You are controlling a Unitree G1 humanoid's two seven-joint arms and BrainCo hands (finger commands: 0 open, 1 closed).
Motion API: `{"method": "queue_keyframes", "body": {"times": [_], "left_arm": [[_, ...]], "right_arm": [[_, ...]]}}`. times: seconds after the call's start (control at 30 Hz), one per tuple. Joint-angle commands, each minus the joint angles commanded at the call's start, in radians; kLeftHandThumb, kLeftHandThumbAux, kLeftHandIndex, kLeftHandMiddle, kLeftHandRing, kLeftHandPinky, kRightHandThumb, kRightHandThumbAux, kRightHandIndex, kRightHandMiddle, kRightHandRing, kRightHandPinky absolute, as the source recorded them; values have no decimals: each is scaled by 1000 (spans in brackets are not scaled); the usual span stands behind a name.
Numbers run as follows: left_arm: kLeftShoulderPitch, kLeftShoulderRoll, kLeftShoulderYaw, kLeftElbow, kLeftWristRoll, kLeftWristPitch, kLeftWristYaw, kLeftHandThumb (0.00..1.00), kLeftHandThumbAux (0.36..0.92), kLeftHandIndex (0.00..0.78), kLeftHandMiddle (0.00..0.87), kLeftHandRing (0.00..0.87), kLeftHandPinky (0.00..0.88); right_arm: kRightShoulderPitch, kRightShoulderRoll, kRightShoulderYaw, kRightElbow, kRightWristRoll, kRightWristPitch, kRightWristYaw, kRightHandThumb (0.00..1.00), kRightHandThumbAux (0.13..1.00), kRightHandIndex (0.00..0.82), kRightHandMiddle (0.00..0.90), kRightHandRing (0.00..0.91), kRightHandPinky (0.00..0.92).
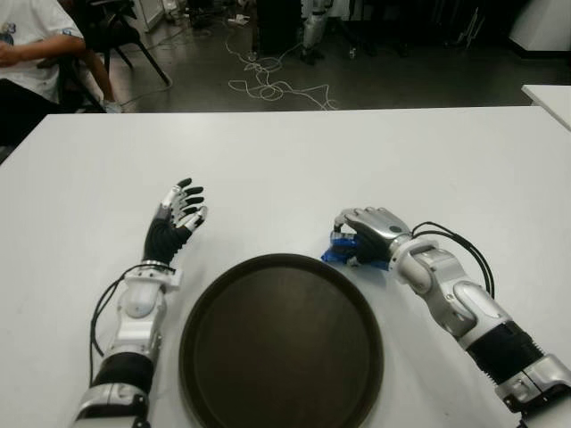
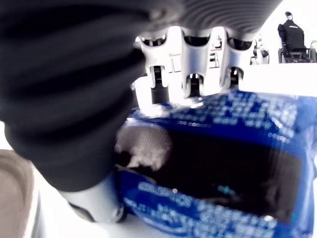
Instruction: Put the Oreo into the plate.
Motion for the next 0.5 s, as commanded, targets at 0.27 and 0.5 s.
{"method": "queue_keyframes", "body": {"times": [0.27, 0.5], "left_arm": [[1, 1, 1, -4, -6, 12, -8, 68, 629, 115, 219, 210, 178], [2, 2, 1, -2, -5, 3, -9, 84, 633, 113, 207, 209, 191]], "right_arm": [[2, 16, -41, 13, 34, -23, -72, 237, 885, 612, 762, 765, 748], [12, 43, -80, 11, 74, -18, -111, 240, 890, 628, 766, 767, 744]]}}
